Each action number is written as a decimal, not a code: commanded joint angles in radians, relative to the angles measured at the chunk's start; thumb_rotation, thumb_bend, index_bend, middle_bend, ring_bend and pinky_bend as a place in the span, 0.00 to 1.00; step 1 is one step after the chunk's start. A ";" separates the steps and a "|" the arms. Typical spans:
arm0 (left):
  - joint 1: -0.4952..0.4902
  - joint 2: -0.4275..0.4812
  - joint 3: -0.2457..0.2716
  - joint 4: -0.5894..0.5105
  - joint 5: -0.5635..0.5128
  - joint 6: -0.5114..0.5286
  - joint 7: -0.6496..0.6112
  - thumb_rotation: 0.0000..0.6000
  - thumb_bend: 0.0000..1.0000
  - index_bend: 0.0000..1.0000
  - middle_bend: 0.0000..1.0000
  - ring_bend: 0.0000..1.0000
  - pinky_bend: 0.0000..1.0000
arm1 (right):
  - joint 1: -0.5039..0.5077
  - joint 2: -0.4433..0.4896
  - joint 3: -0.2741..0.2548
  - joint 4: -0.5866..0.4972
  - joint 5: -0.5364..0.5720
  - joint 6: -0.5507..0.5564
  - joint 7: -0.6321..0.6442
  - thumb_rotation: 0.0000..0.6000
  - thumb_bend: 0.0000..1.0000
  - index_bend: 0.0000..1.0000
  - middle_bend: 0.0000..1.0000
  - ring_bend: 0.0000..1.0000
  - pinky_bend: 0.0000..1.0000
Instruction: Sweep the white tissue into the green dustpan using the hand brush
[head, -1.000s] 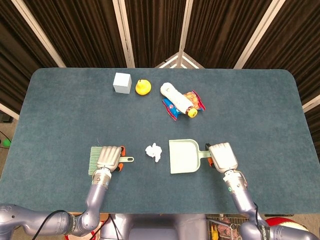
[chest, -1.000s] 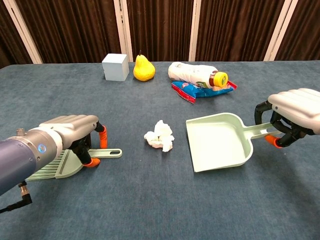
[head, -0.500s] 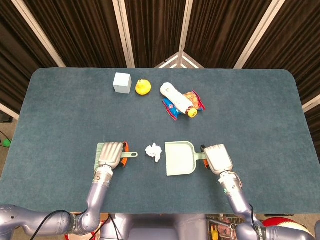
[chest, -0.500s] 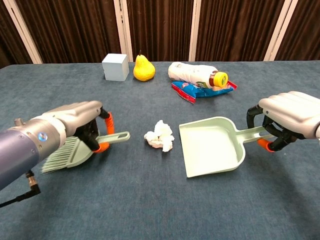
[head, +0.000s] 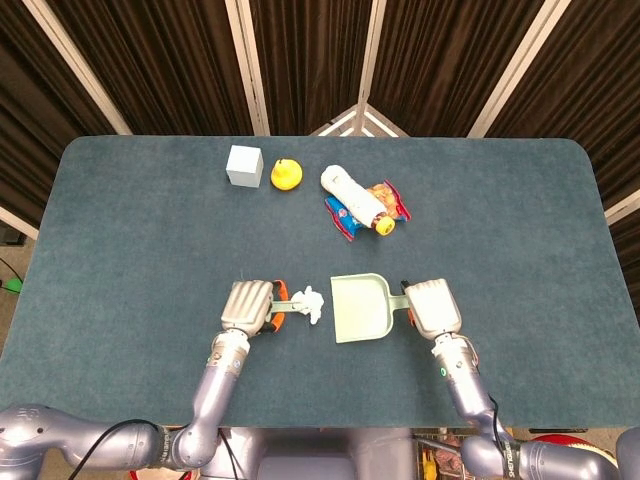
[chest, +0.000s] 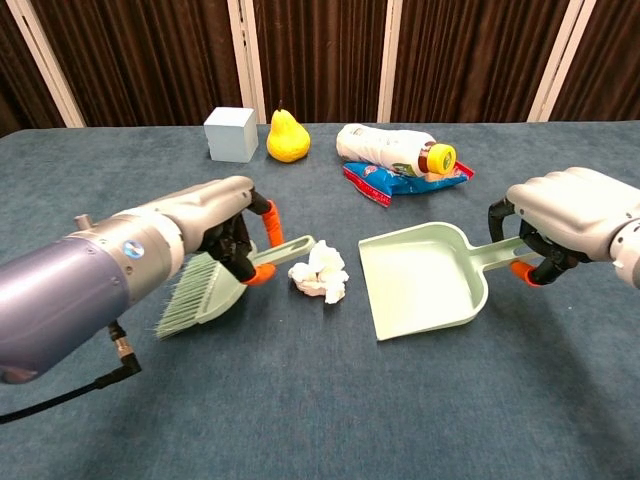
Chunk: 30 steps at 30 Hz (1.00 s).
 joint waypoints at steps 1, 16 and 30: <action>-0.029 -0.039 -0.026 0.029 0.016 -0.012 -0.017 1.00 0.65 0.78 1.00 1.00 1.00 | 0.006 -0.008 0.002 0.006 0.007 -0.001 -0.007 1.00 0.52 0.69 0.86 0.87 0.88; -0.179 -0.249 -0.171 0.212 0.169 -0.053 -0.193 1.00 0.65 0.78 1.00 1.00 1.00 | 0.024 0.016 0.018 -0.002 0.030 0.004 -0.009 1.00 0.52 0.69 0.86 0.87 0.88; -0.232 -0.299 -0.228 0.280 0.424 -0.004 -0.460 1.00 0.61 0.77 1.00 1.00 1.00 | 0.019 0.056 -0.008 -0.066 0.006 0.019 -0.004 1.00 0.52 0.69 0.86 0.87 0.88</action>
